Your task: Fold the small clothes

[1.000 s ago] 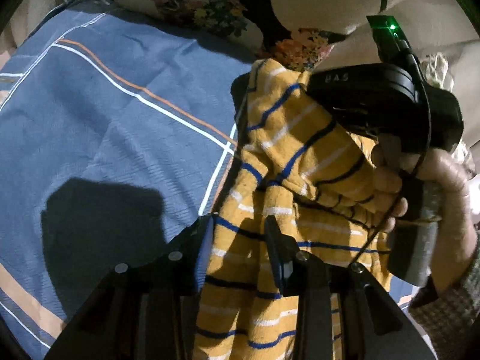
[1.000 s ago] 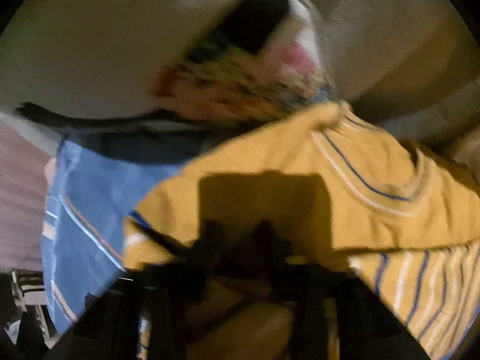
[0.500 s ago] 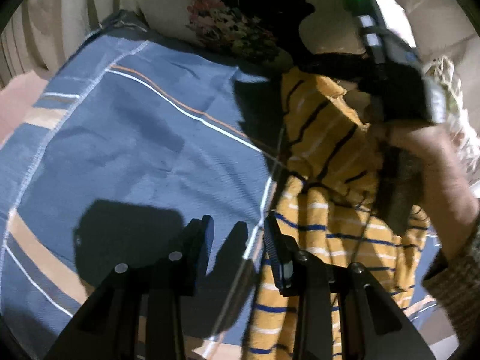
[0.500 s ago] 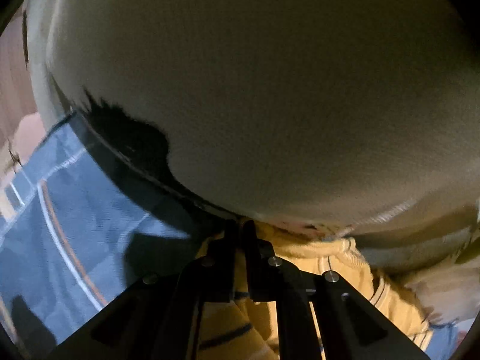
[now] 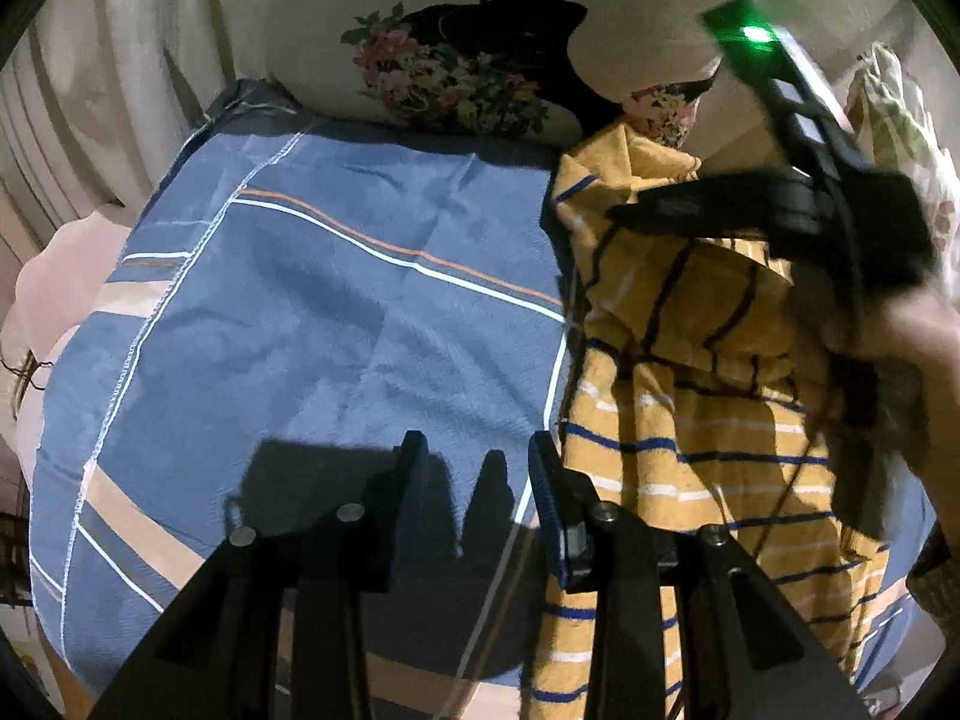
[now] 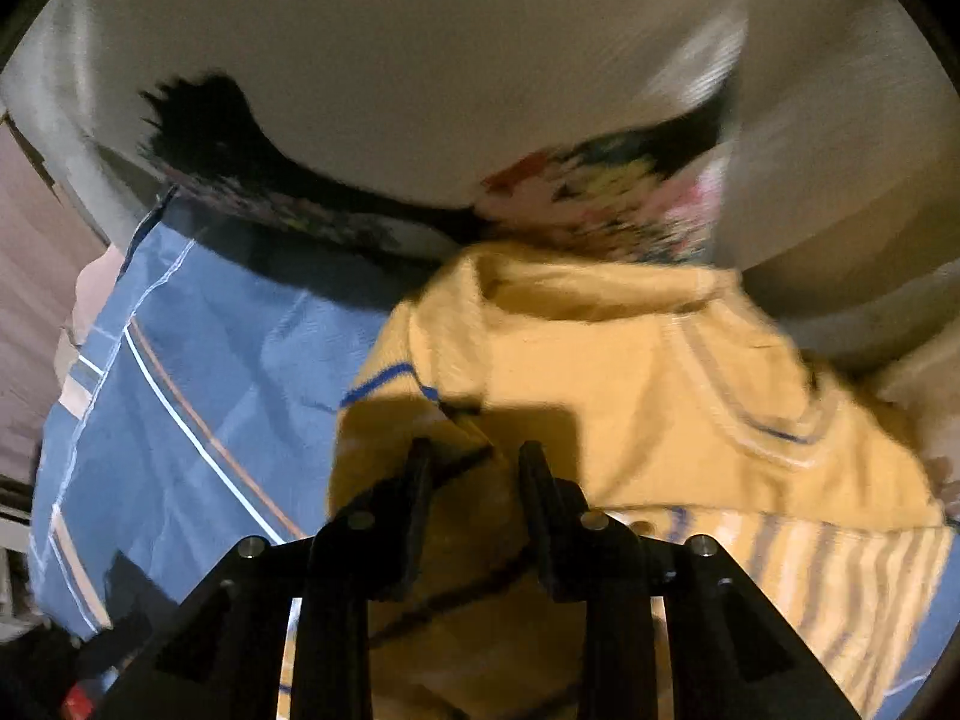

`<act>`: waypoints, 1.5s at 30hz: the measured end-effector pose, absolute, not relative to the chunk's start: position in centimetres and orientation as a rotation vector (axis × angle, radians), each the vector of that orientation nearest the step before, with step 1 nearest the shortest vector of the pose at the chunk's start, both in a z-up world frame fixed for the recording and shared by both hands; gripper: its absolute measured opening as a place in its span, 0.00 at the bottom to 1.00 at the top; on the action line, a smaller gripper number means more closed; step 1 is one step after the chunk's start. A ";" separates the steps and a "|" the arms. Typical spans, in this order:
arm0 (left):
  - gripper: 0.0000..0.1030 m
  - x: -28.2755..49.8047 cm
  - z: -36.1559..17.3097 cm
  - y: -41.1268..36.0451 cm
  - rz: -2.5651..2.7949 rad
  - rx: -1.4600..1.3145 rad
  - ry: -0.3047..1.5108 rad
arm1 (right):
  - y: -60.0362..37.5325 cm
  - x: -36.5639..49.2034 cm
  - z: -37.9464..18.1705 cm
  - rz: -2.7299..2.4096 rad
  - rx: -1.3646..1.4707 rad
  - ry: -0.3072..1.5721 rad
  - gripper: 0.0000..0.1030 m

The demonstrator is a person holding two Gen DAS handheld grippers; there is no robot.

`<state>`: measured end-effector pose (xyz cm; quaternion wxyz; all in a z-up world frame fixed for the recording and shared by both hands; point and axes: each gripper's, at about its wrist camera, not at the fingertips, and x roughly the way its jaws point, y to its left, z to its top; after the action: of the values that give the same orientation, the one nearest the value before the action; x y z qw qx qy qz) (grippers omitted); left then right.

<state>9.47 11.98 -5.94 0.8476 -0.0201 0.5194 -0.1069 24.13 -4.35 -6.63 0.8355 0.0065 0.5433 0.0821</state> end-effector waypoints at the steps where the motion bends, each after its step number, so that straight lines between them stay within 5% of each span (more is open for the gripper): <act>1: 0.33 9.4 -6.0 11.9 -0.227 -0.033 1.097 | -4.3 24.2 -6.8 0.178 0.022 1.153 0.31; 15: 0.33 6.9 -4.4 8.7 -0.247 0.085 1.021 | -19.2 9.4 0.4 0.002 0.301 0.932 0.43; 26: 0.34 2.0 -5.9 4.5 -0.254 0.151 1.035 | -29.3 -3.4 -1.8 -0.131 0.402 0.983 0.44; 37: 0.34 1.7 -4.8 4.4 -0.262 0.080 1.038 | -32.6 -2.5 -2.2 -0.150 0.531 0.938 0.44; 45: 0.35 3.0 -4.6 5.6 -0.280 0.011 1.058 | -29.1 -0.9 -4.1 0.008 0.587 0.993 0.61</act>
<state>2.98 5.61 -4.57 0.8540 0.0050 0.5028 -0.1333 -0.85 -29.06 -4.13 0.8382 0.2774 0.4696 0.0039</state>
